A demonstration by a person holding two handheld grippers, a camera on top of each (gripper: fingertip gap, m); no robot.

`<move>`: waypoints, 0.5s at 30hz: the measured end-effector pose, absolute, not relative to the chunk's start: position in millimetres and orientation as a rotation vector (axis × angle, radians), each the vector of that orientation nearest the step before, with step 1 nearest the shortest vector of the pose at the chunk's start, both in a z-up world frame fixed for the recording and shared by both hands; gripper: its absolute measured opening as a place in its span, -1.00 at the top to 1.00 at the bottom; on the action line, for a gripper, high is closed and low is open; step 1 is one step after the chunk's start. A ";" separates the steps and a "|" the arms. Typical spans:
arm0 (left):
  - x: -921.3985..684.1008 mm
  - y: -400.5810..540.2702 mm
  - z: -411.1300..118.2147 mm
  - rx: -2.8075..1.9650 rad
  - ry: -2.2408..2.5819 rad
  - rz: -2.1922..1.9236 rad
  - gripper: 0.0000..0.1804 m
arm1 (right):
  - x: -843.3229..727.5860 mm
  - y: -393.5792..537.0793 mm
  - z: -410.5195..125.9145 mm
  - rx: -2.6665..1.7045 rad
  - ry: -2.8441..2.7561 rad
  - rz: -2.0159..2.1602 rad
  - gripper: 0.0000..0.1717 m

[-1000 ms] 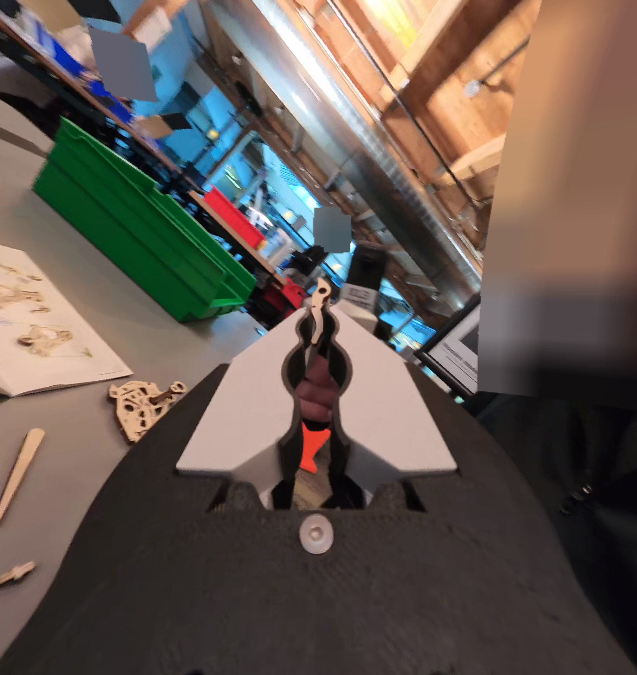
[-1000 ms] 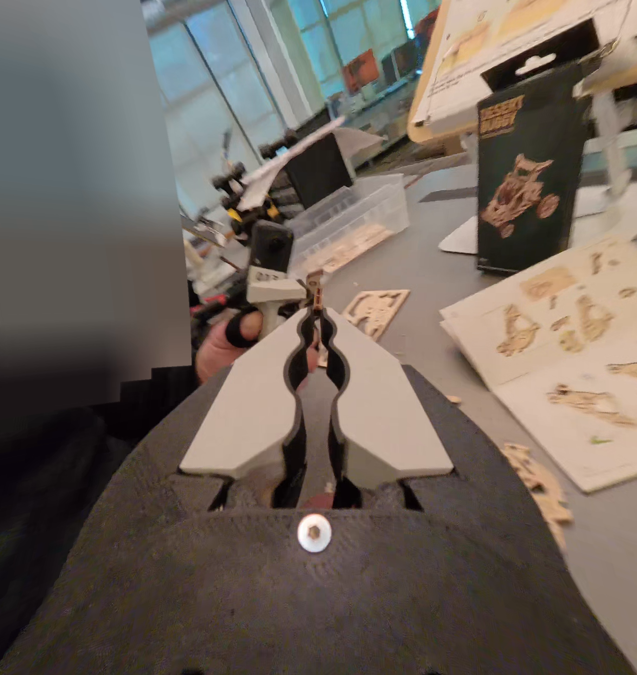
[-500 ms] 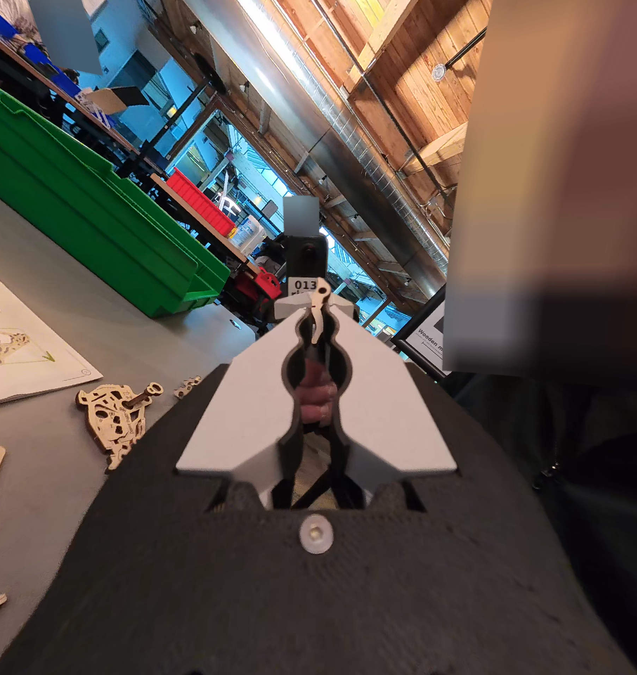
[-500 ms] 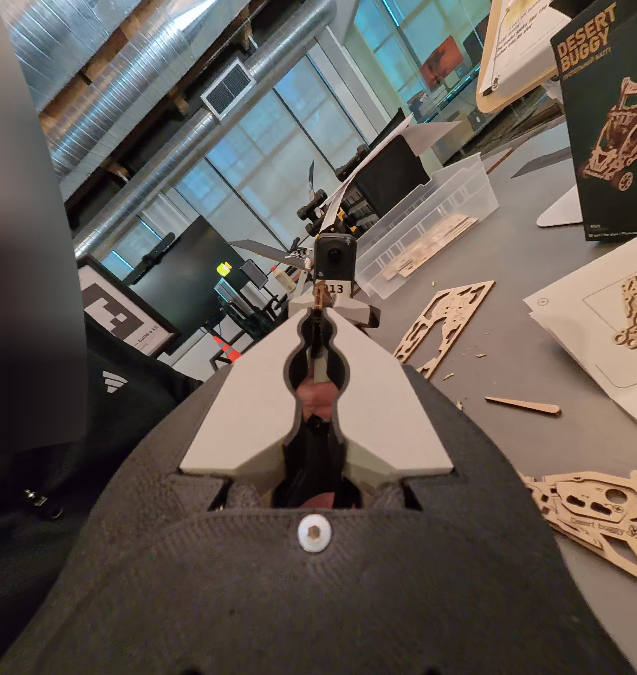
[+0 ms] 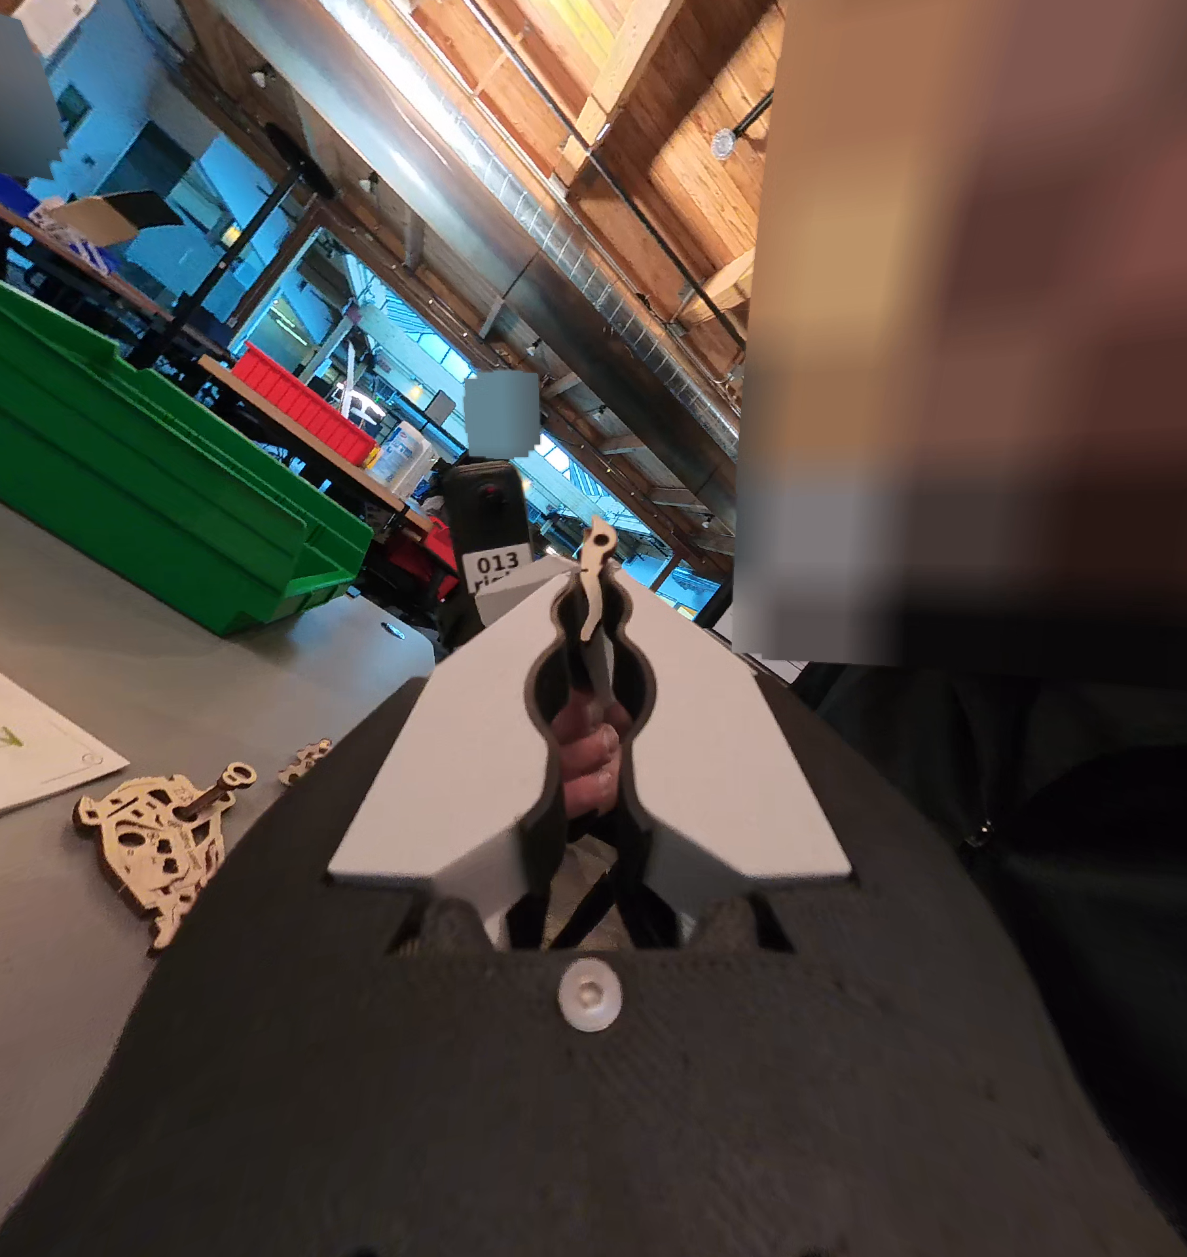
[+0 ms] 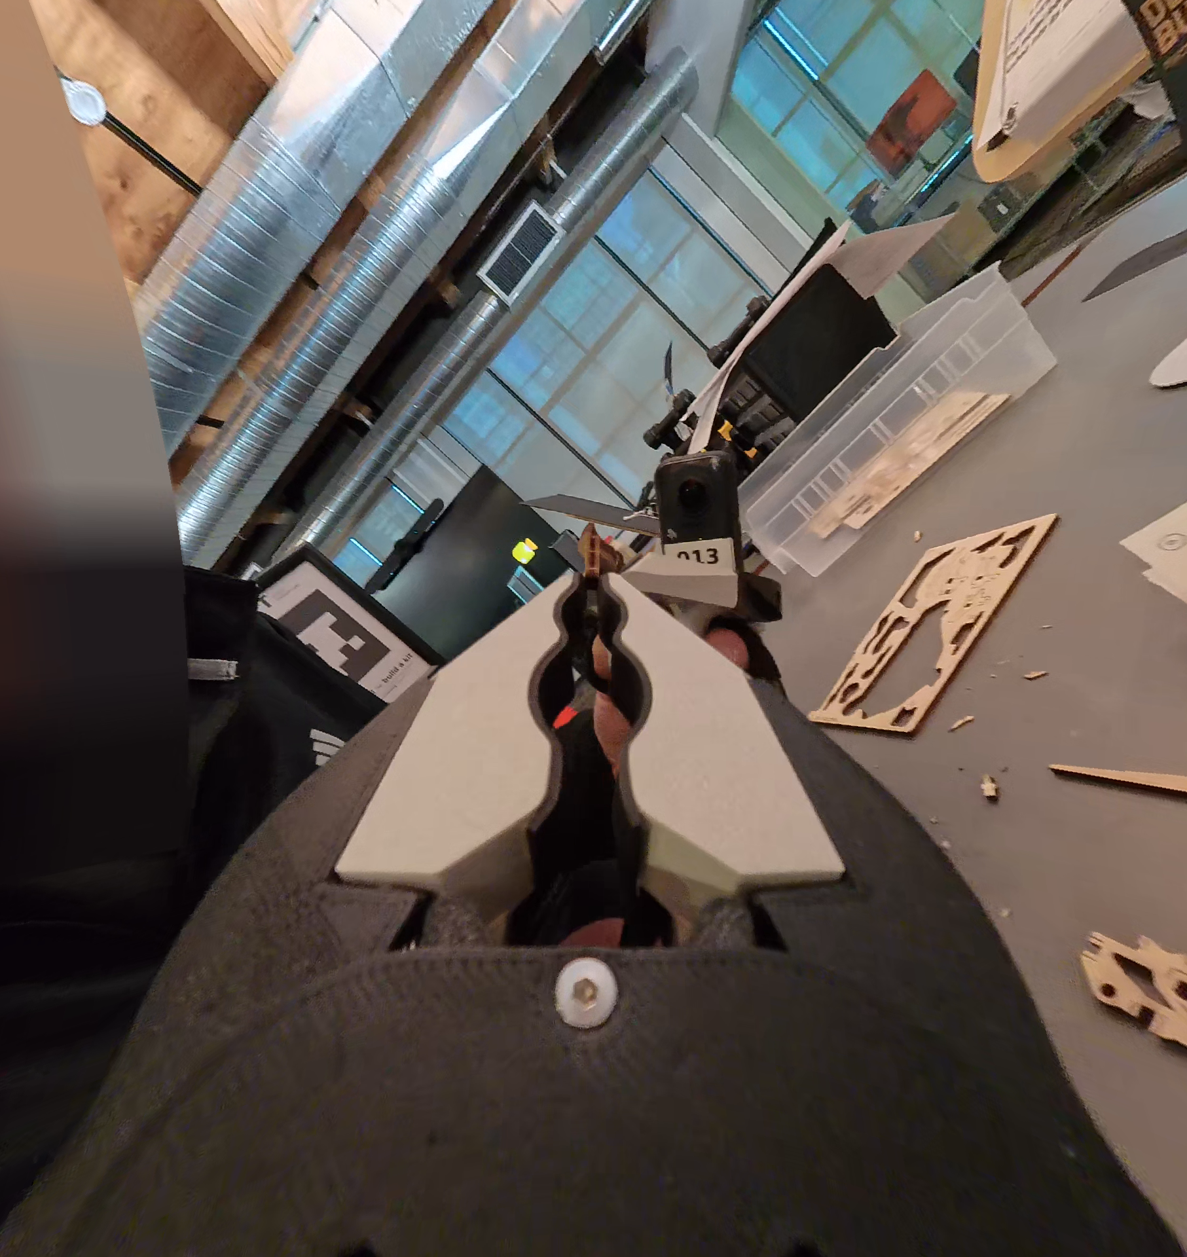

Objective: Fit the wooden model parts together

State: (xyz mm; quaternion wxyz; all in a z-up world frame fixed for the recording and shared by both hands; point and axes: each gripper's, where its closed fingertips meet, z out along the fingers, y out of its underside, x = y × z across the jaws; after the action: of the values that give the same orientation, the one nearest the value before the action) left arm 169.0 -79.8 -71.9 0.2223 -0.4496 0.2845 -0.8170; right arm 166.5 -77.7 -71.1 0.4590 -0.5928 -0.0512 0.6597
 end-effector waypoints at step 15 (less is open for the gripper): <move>166.5 -85.8 -65.3 -1.139 0.883 -2.221 0.97 | 163.7 -84.3 -63.3 -1.409 -0.087 1.705 0.99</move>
State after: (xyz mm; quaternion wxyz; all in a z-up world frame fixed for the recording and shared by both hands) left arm 166.5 -85.8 -65.3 0.2444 -0.4170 0.3232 -0.8136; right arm 163.7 -84.3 -63.3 0.4475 -0.5691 -0.0352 0.6890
